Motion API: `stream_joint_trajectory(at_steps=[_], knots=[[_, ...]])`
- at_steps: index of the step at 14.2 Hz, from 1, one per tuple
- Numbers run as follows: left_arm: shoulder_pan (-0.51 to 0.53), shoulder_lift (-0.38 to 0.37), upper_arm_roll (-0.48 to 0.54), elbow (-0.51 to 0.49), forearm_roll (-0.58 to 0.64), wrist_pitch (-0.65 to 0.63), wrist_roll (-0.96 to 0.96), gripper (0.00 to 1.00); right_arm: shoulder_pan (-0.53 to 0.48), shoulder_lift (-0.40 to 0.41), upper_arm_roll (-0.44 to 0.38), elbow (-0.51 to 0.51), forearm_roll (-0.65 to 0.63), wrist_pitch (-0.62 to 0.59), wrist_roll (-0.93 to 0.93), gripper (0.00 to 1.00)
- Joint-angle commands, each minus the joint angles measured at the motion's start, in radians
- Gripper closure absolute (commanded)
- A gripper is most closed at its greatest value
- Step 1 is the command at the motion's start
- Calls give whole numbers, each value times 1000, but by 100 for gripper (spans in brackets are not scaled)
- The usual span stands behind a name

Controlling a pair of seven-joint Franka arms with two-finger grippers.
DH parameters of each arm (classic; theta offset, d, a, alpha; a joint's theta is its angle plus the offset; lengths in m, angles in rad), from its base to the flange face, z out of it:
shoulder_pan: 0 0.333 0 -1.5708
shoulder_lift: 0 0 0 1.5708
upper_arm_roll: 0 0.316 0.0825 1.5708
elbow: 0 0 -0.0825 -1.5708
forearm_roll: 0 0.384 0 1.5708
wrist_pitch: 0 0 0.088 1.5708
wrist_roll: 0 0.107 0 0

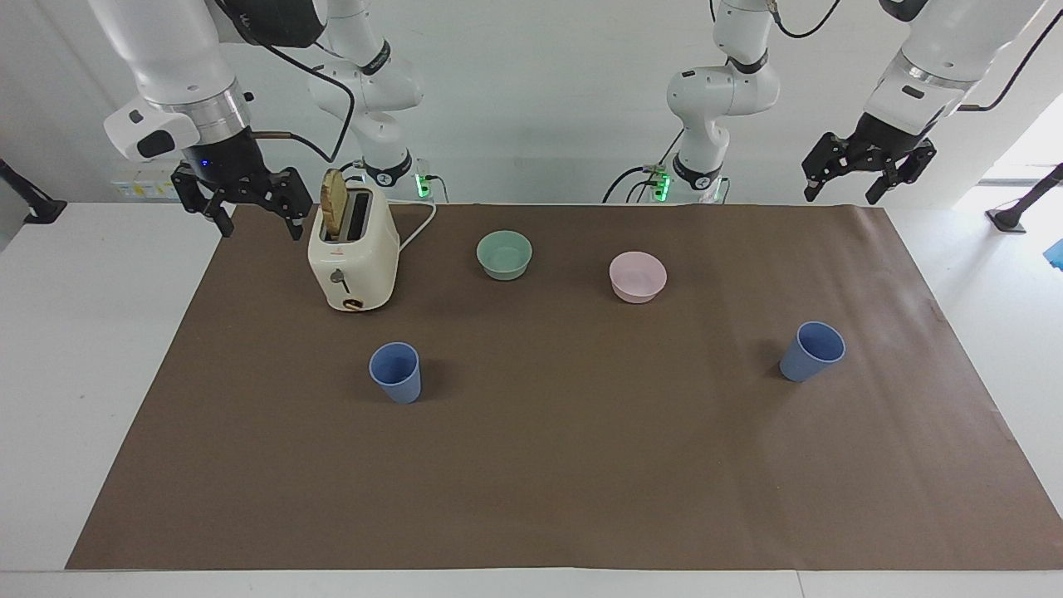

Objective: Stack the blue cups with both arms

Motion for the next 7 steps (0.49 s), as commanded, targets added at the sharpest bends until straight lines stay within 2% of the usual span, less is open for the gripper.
stream_joint_trajectory(at_steps=[1,7], knots=[[1,-36,1,-40,-4,0,4,0,-9,-14,4,-16,5,-7,-16,0],[4,-36,2,-40,-3,2,12,0,-9,-14,4,-16,5,-7,-16,0]])
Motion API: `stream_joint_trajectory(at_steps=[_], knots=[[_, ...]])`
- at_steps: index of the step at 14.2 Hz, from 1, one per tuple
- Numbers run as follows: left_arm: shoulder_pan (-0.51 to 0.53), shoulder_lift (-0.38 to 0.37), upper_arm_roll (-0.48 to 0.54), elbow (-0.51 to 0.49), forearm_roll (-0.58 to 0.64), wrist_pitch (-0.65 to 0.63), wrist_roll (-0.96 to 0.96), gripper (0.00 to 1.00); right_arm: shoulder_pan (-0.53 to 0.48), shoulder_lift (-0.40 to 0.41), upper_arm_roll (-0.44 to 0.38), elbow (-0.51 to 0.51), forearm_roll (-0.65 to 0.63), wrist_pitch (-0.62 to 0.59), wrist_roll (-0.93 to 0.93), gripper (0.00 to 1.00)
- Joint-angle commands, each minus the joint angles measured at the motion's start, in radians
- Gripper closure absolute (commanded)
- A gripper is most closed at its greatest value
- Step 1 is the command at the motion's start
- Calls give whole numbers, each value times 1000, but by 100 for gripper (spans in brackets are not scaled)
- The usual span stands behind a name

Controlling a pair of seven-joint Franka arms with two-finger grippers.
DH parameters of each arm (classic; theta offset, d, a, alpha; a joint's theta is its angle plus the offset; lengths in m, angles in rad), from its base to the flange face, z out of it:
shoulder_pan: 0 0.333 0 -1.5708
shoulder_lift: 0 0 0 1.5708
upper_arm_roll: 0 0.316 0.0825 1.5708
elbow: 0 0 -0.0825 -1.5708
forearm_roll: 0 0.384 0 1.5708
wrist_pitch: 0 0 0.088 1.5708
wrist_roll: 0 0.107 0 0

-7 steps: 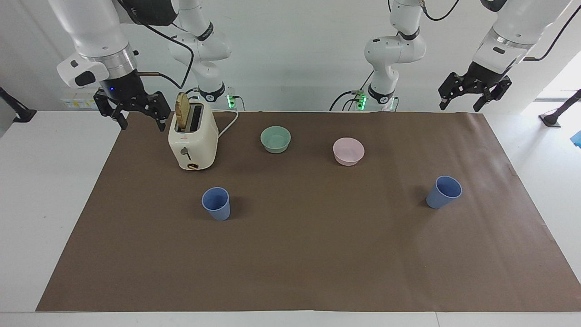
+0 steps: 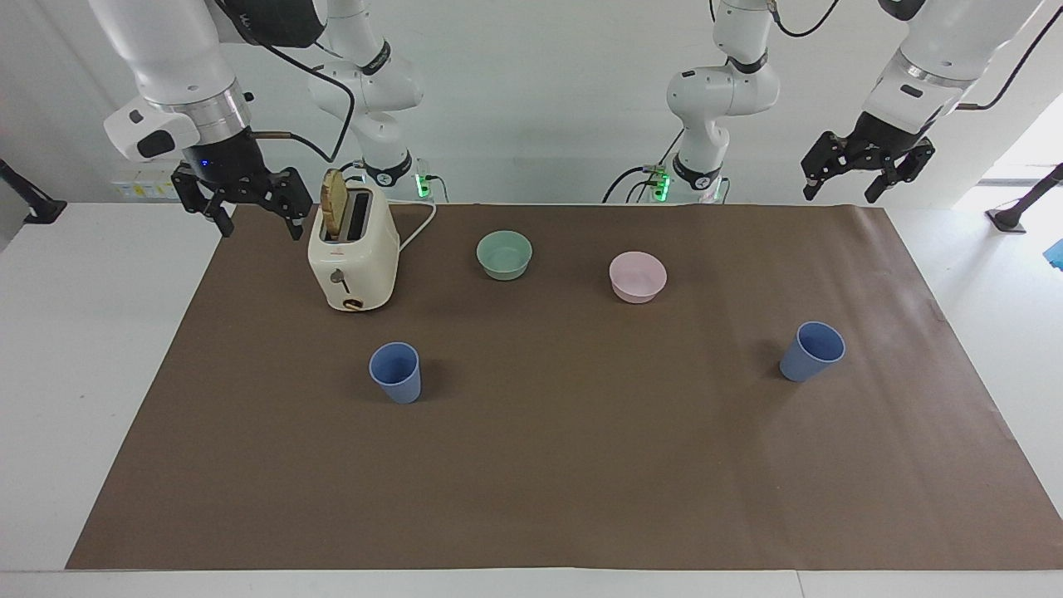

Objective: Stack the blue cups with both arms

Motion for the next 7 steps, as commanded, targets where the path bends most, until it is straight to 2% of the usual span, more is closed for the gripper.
stream_joint_trajectory(at_steps=[1,7], knots=[[1,-26,2,-24,-3,2,13,0,-9,-14,4,-16,5,-7,-16,0],[-4,-27,1,-11,-3,-5,3,0,-9,-14,3,-16,5,-7,-17,0]])
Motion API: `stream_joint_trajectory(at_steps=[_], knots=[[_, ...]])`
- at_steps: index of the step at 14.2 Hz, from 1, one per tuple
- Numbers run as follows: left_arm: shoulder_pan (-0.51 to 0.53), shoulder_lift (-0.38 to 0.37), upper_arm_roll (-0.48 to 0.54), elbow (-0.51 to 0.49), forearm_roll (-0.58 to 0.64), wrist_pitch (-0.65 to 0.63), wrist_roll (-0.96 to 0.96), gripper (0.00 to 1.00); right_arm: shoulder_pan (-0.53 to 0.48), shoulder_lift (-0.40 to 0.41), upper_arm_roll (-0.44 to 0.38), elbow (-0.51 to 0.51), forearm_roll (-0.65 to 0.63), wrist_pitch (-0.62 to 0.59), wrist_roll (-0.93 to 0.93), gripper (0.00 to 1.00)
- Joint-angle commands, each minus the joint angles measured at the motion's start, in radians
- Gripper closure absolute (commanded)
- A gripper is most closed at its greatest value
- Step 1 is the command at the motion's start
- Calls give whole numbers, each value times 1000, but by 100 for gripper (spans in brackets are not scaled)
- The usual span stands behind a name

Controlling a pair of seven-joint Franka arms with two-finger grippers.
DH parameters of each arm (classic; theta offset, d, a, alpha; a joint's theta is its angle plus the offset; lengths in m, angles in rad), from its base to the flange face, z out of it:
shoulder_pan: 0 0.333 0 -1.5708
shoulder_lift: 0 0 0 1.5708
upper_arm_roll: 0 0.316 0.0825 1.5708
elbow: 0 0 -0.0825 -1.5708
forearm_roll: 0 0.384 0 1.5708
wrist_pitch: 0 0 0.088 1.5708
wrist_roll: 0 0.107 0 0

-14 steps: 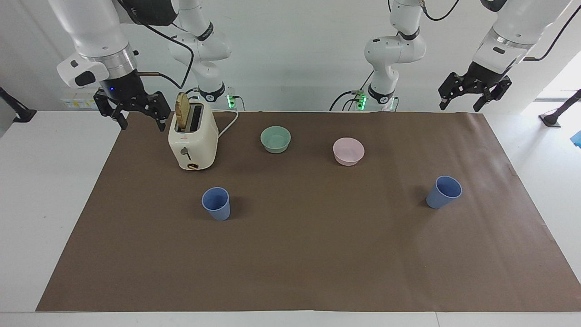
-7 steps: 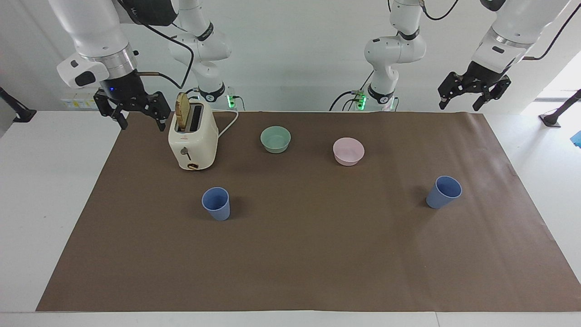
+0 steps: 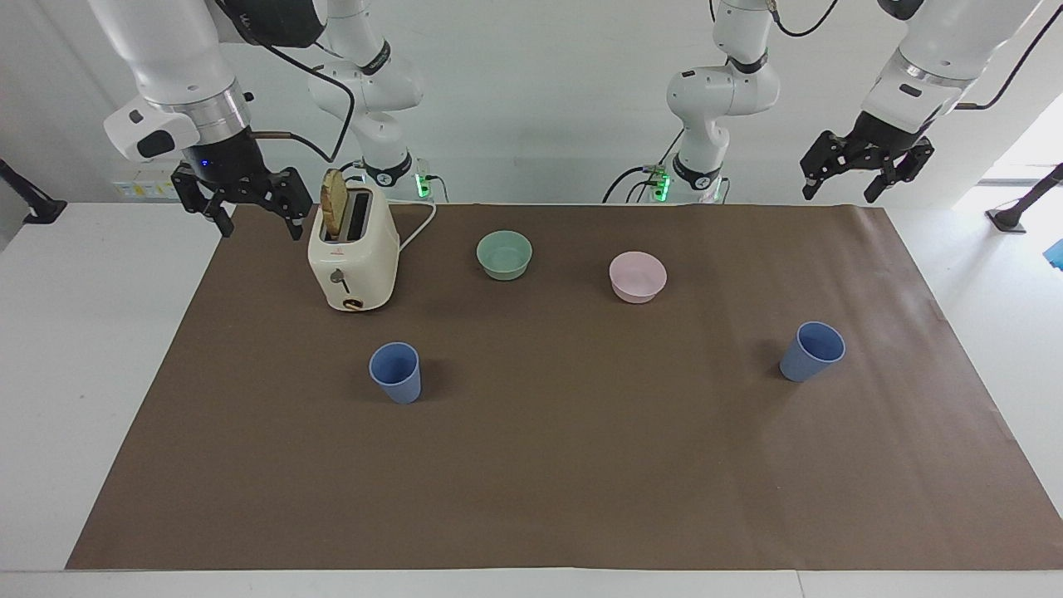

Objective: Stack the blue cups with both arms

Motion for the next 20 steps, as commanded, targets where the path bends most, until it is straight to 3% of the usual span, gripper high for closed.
stream_joint_trajectory(at_steps=[1,7,15,17,20], knots=[[6,-26,3,-16,-3,0,2,0,-9,-14,4,-16,3,-7,-17,0],[20,16,8,-44,-3,104,-17,0,-9,-14,4,-16,5,-7,-16,0],[167,227,6,-111,-3,408,-146,0,-9,-14,4,-16,3,-7,-17,0],[173,276,8,-125,-4,433,-218,0,-9,-14,3,-16,5,-7,-16,0],[175,304,5,-246,-6,579,-271,0,-9,-14,4,-16,5,-7,-16,0]])
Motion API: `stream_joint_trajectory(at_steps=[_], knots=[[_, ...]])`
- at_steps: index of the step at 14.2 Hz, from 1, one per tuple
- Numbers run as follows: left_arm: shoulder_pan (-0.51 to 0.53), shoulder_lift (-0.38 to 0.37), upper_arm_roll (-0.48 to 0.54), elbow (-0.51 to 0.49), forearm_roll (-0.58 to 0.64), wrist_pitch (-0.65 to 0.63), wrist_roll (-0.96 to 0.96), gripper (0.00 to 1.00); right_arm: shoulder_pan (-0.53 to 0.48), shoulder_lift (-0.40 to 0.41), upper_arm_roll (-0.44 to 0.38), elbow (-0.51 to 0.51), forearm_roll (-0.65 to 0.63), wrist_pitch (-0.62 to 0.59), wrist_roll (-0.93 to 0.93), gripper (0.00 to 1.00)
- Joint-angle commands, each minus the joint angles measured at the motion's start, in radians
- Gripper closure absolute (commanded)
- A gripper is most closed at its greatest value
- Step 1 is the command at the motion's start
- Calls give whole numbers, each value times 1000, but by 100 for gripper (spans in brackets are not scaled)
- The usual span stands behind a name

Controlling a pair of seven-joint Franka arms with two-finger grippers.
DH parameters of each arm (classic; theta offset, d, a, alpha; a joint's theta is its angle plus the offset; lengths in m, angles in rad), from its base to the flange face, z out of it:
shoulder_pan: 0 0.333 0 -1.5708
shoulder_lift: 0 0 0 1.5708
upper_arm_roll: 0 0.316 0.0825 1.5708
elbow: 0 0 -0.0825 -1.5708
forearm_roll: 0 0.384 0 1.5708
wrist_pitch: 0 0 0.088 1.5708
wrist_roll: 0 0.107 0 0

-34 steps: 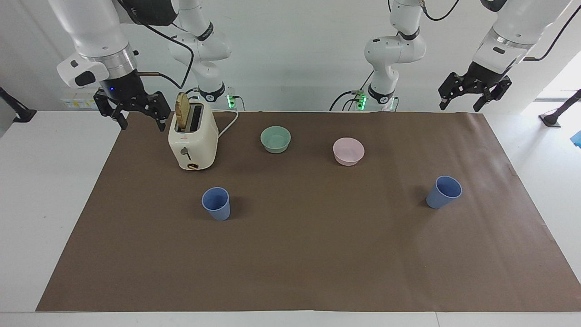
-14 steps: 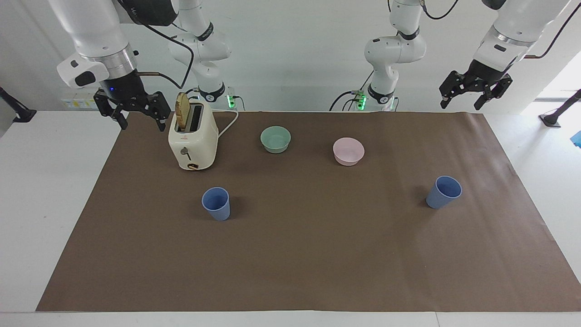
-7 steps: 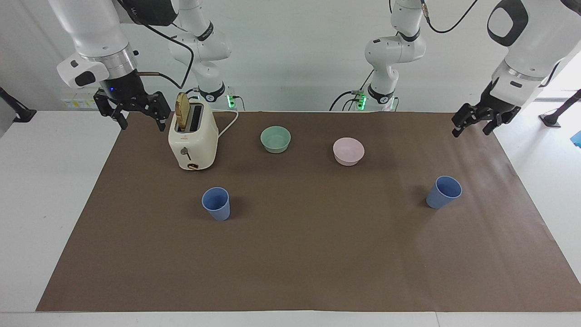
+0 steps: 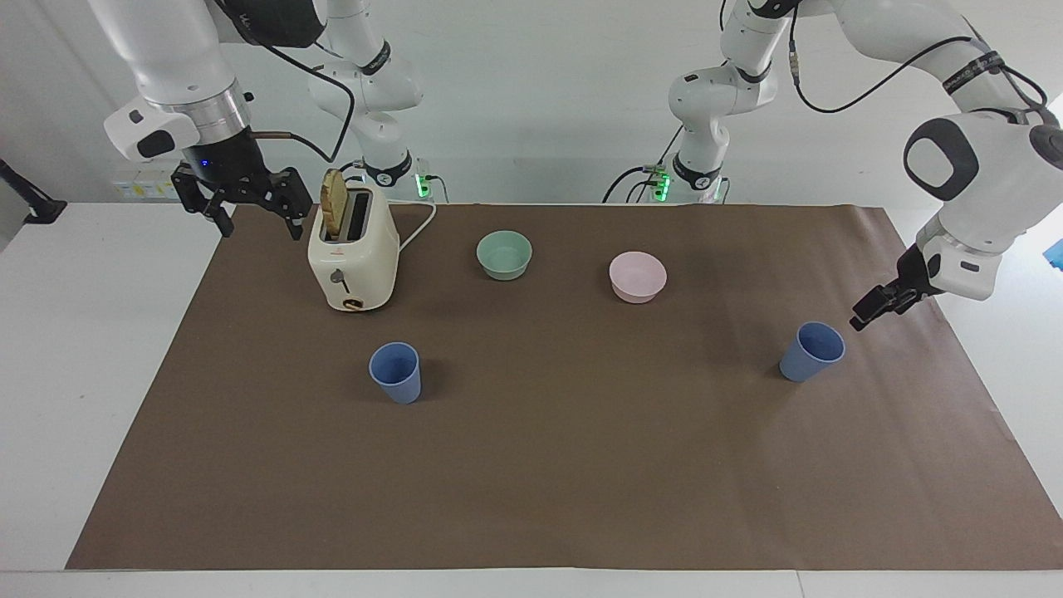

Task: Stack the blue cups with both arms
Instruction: 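Reach the left gripper to the blue cup nearest it and grasp it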

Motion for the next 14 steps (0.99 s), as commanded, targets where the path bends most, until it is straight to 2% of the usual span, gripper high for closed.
stream_joint_trajectory(at_steps=[1,5,6,7,8,14], knots=[[5,-10,-10,-129,-7,143,-36,0,-9,-14,4,-16,5,-7,-16,0],[-2,29,-10,-156,-21,203,-34,0,-9,-14,3,-16,3,-7,-16,0],[-1,30,-10,-159,-21,200,-34,21,-9,-14,4,-16,5,-7,-16,0],[-2,30,-10,-159,-21,197,-36,65,-9,-14,3,-16,5,-7,-16,0],[1,28,-10,-156,-35,191,-37,100,-9,-14,3,-16,3,-7,-16,0],[-12,34,-13,-111,-55,168,-28,100,-9,-14,3,-16,5,-7,-16,0]])
